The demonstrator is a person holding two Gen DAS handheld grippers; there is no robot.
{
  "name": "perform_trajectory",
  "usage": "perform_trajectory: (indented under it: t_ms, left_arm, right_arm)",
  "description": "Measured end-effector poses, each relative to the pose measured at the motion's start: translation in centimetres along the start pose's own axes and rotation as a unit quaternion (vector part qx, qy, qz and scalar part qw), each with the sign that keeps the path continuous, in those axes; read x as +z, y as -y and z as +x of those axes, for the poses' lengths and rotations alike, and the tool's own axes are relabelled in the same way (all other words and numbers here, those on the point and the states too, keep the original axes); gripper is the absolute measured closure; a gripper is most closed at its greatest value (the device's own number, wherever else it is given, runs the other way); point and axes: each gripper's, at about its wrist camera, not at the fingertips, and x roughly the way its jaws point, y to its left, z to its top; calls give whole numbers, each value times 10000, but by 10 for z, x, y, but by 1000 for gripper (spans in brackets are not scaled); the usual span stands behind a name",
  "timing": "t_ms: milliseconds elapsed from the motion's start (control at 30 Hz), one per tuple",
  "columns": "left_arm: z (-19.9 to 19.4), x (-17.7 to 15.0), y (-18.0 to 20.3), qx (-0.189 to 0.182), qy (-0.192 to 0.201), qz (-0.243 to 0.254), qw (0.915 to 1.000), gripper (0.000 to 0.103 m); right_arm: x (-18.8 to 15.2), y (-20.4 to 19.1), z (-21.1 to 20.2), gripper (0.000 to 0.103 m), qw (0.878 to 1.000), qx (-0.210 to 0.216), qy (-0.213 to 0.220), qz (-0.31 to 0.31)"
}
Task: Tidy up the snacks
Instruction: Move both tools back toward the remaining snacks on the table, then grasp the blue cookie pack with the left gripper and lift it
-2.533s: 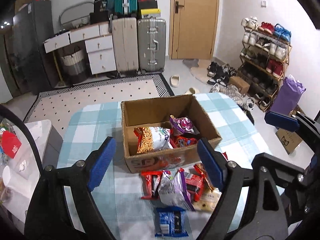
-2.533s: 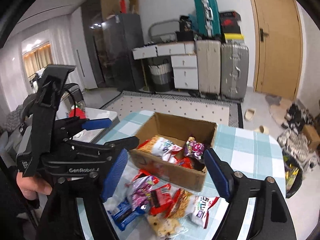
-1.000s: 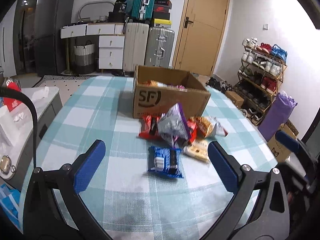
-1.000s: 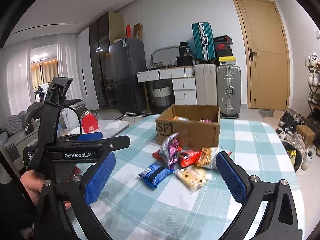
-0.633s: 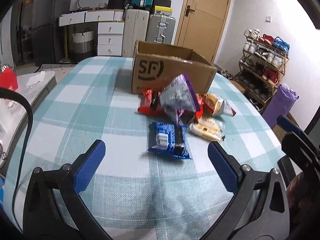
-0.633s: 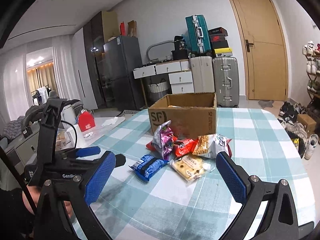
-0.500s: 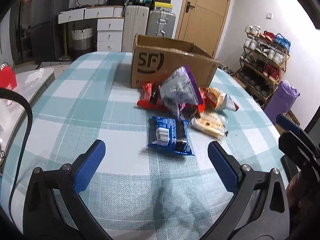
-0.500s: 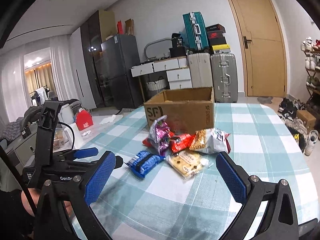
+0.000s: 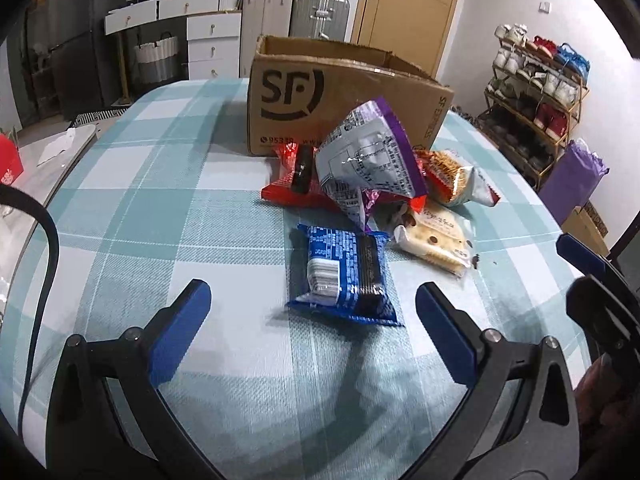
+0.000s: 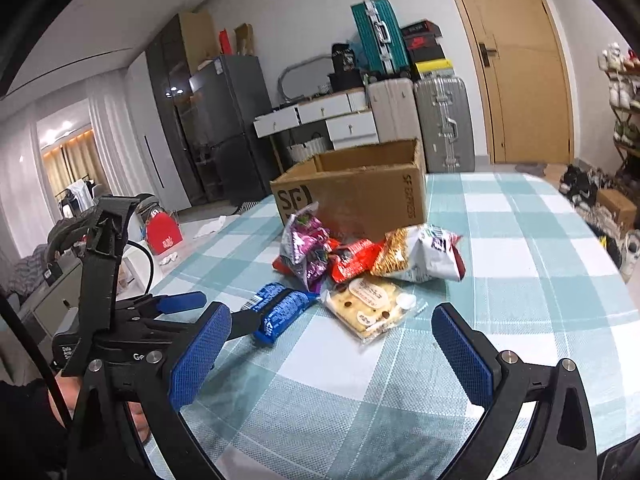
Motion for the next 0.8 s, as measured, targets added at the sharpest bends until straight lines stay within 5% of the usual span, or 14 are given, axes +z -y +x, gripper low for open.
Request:
perform_trajectory:
  t_ms: [367, 567, 667, 800]
  left_arm:
    - [45, 24, 5, 159, -561, 4, 9983, 1]
    - [59, 32, 10, 249, -647, 188, 9974, 9]
    - [60, 32, 13, 271, -590, 272, 9975, 22]
    - [61, 35, 16, 259, -520, 521, 9969, 54]
  right_arm:
    - [-1, -8, 5, 1, 9997, -62, -123, -190]
    - [-1, -2, 5, 1, 9999, 45, -145, -24]
    - [-1, 0, 4, 1, 9999, 75, -137, 44]
    - [-1, 2, 3, 1, 9998, 94, -132, 99]
